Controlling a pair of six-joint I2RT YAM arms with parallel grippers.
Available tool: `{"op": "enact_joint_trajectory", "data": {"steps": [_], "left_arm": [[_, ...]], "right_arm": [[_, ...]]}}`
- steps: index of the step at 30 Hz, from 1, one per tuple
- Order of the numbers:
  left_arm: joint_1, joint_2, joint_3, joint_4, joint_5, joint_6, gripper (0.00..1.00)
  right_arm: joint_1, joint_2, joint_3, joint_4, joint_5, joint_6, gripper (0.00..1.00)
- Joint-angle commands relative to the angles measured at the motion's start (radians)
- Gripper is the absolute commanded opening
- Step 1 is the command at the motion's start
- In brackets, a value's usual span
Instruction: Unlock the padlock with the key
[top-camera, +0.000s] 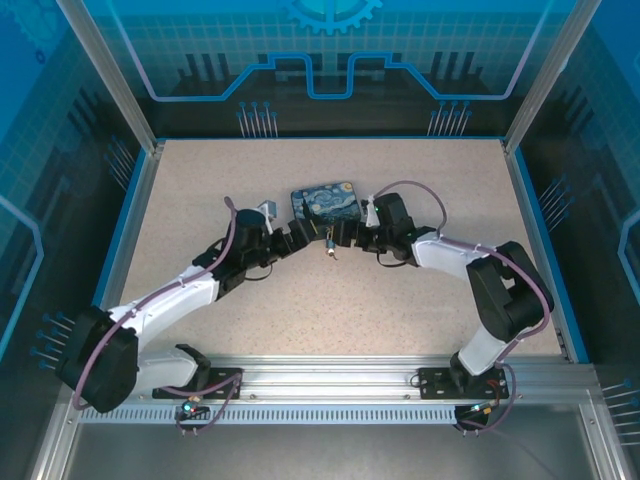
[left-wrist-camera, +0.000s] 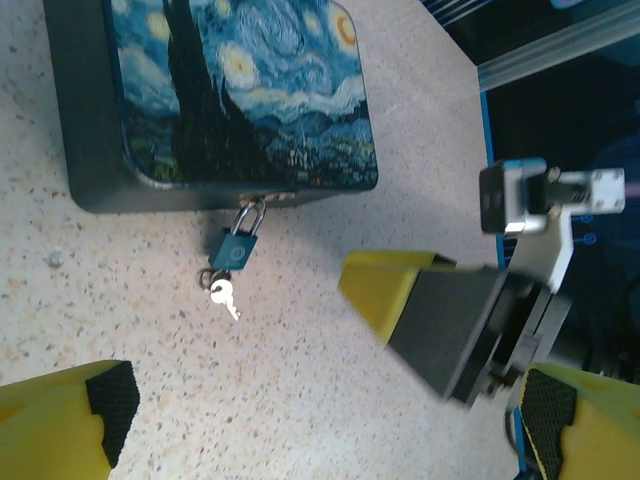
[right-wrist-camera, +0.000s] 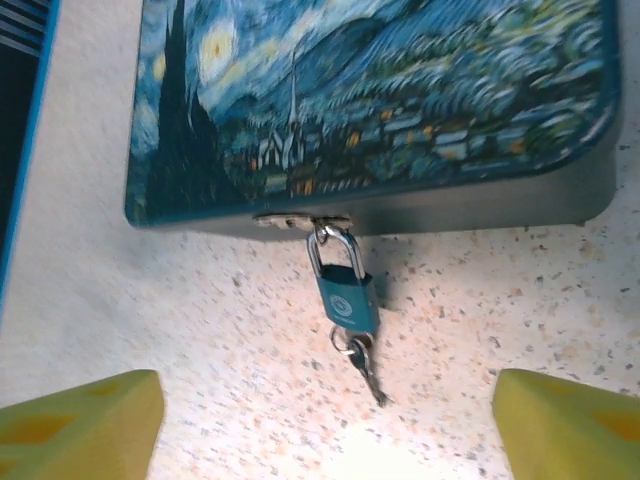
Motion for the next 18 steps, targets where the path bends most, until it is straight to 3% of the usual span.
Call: {"op": "enact_joint_trajectory", "data": {"steps": [1, 8, 18], "left_arm": [[0.026, 0.036, 0.055, -0.033, -0.022, 0.054, 0.99], [0.08, 0.141, 0.148, -0.054, 0.001, 0.077, 0.99], [0.104, 0.263, 0.304, -0.051, 0.042, 0.029, 0.99]], "right_arm": [[0.032, -0.009, -0.047, -0.047, 0.112, -0.013, 1.0], [0.052, 0.032, -0.081, 0.071, 0.092, 0.018, 0.92], [0.053, 0.133, -0.08, 0.257, 0.027, 0.007, 0.63]]}}
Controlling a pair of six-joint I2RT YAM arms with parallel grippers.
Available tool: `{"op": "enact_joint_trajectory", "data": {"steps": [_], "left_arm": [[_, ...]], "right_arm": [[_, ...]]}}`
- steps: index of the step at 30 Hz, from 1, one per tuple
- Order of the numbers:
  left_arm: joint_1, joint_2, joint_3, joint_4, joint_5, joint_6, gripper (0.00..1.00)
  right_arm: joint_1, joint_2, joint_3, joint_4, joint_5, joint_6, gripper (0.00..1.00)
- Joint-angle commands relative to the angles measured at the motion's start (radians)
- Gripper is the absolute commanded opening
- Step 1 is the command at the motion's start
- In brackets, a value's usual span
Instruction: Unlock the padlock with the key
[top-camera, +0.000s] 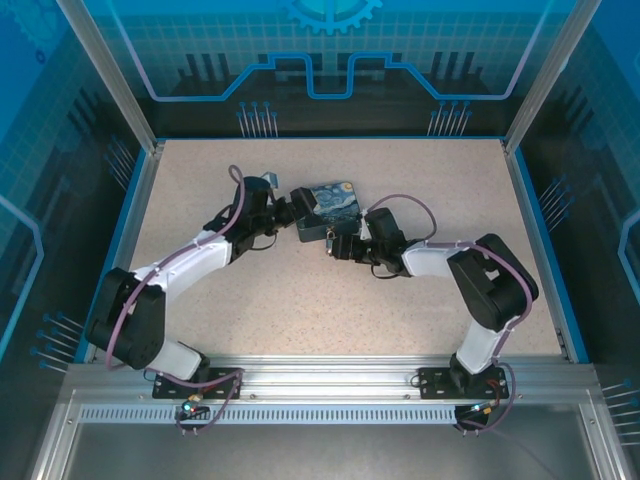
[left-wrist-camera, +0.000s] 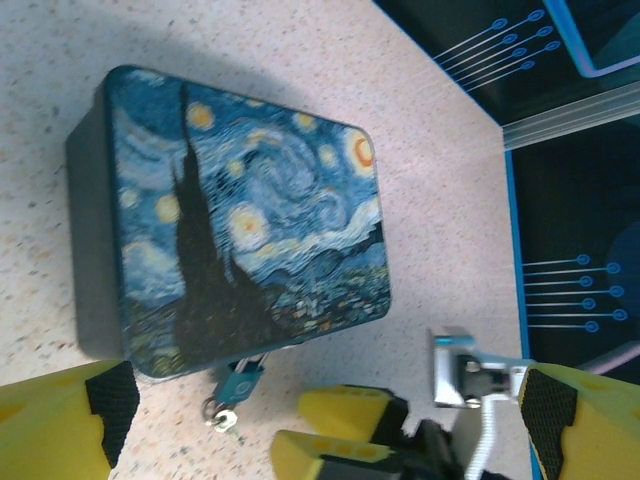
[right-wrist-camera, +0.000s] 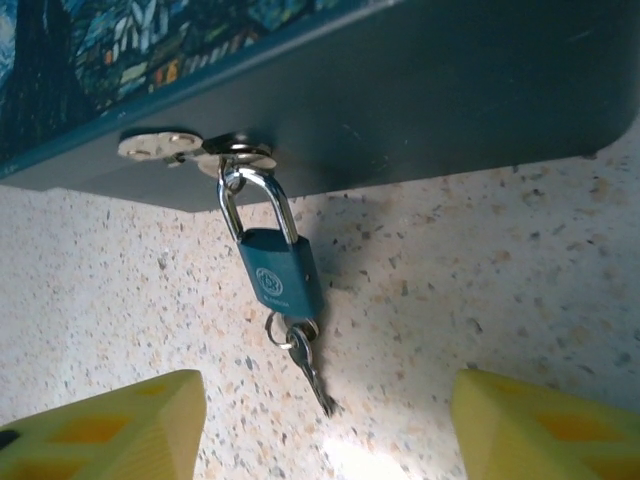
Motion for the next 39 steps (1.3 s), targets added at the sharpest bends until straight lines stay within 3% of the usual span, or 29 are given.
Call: {"op": "enact_joint_trajectory", "data": {"steps": [1, 18, 27, 39], "left_arm": [[0.009, 0.023, 0.05, -0.006, 0.035, -0.018, 0.99], [0.011, 0.077, 0.072, 0.048, 0.072, -0.073, 0.99], [0.011, 0.151, 0.094, 0.171, 0.094, -0.182, 0.99], [0.011, 0.165, 0.093, 0.172, 0.093, -0.181, 0.99]], "right_arm": [[0.008, 0.037, 0.0, 0.088, -0.031, -0.016, 0.62], [0.026, 0.149, 0.058, 0.144, -0.04, -0.008, 0.48], [0.051, 0.183, 0.092, 0.143, -0.034, -0.01, 0.46], [0.053, 0.154, 0.074, 0.107, -0.014, -0.036, 0.42]]}}
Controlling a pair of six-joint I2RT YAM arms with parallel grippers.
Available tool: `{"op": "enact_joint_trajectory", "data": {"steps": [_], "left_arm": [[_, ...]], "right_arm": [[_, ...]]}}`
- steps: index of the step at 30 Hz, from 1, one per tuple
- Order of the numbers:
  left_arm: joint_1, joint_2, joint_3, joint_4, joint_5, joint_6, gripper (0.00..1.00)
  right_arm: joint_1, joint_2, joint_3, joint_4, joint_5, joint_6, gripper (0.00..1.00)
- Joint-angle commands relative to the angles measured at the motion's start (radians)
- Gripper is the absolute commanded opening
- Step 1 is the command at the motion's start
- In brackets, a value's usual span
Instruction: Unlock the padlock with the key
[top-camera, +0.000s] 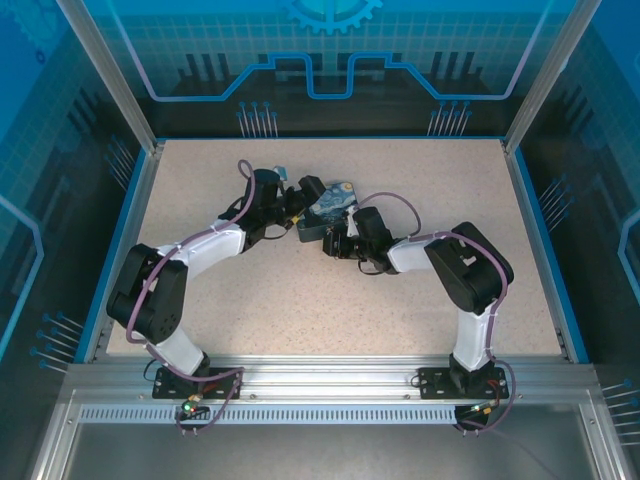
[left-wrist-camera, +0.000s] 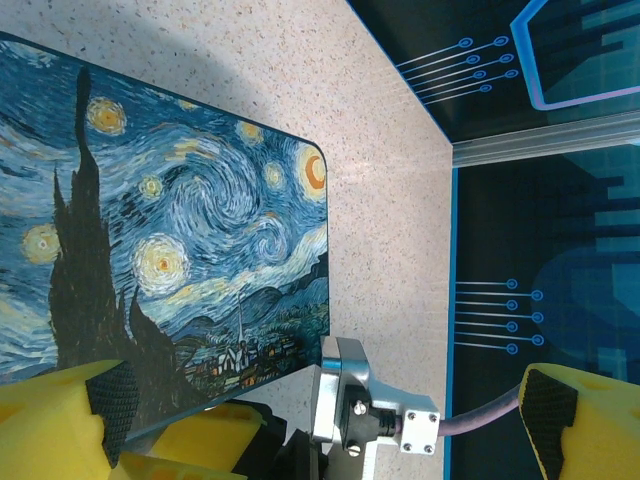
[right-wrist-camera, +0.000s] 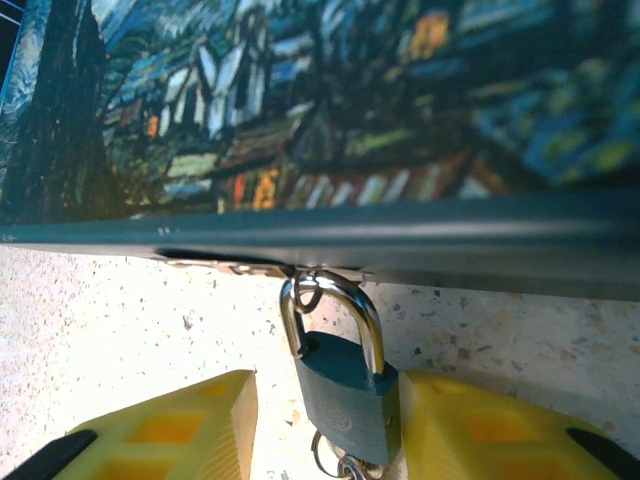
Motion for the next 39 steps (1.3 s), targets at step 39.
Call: {"op": "enact_joint_trajectory", "data": {"steps": [39], "left_arm": [[0.01, -0.026, 0.037, -0.055, -0.006, 0.066, 0.99]], "right_arm": [[0.007, -0.056, -0.1, -0.052, 0.053, 0.005, 0.11]]}}
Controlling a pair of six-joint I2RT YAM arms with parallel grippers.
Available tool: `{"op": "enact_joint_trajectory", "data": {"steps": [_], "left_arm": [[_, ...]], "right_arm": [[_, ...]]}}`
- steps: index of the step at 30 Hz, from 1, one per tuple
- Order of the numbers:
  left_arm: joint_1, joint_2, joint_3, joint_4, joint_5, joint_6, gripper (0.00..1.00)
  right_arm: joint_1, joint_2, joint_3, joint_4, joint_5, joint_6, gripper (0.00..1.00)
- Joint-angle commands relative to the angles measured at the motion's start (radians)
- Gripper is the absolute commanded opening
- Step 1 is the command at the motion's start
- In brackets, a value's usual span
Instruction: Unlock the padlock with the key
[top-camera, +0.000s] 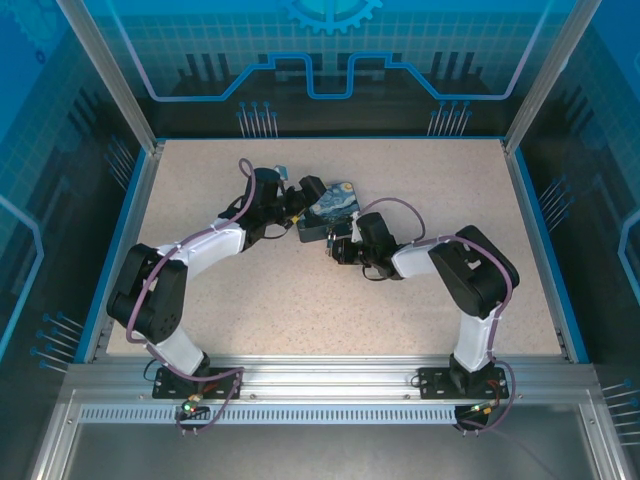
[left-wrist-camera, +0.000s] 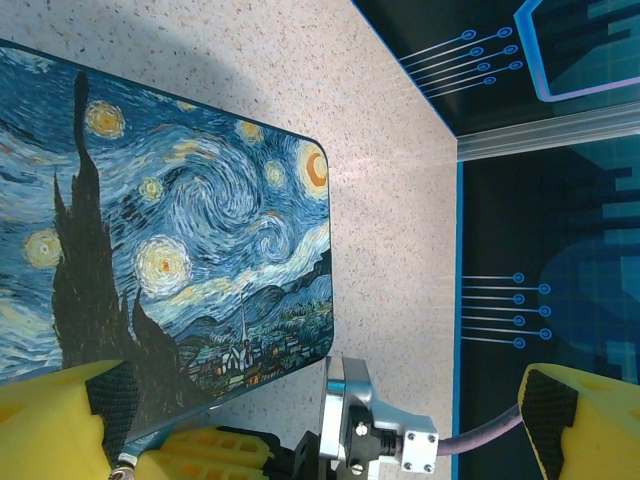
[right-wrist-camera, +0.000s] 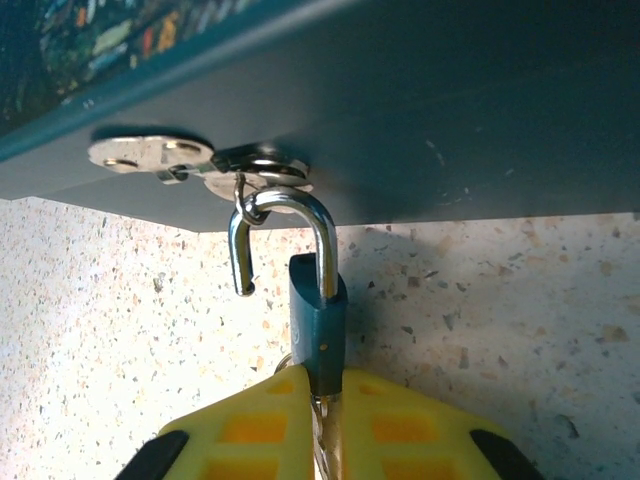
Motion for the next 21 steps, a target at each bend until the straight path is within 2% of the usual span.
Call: {"op": "enact_joint_trajectory", "data": {"steps": [1, 7, 16, 21], "left_arm": [[0.01, -0.029, 0.025, -0.034, -0.015, 0.045, 0.99], [0.009, -0.04, 0.034, -0.101, -0.048, 0.113, 0.99], [0.008, -0.065, 0.097, -0.357, -0.204, 0.306, 0.99], [0.008, -0.062, 0.11, -0.421, -0.253, 0.367, 0.99]], "right_arm": [[0.006, -0.018, -0.03, -0.06, 0.025, 0.007, 0.11], [-0.002, -0.036, -0.043, -0.047, 0.011, 0.044, 0.09], [-0.01, -0.038, -0.073, 0.015, -0.028, 0.145, 0.07], [-0.013, -0.024, -0.094, 0.081, -0.049, 0.212, 0.03]]}}
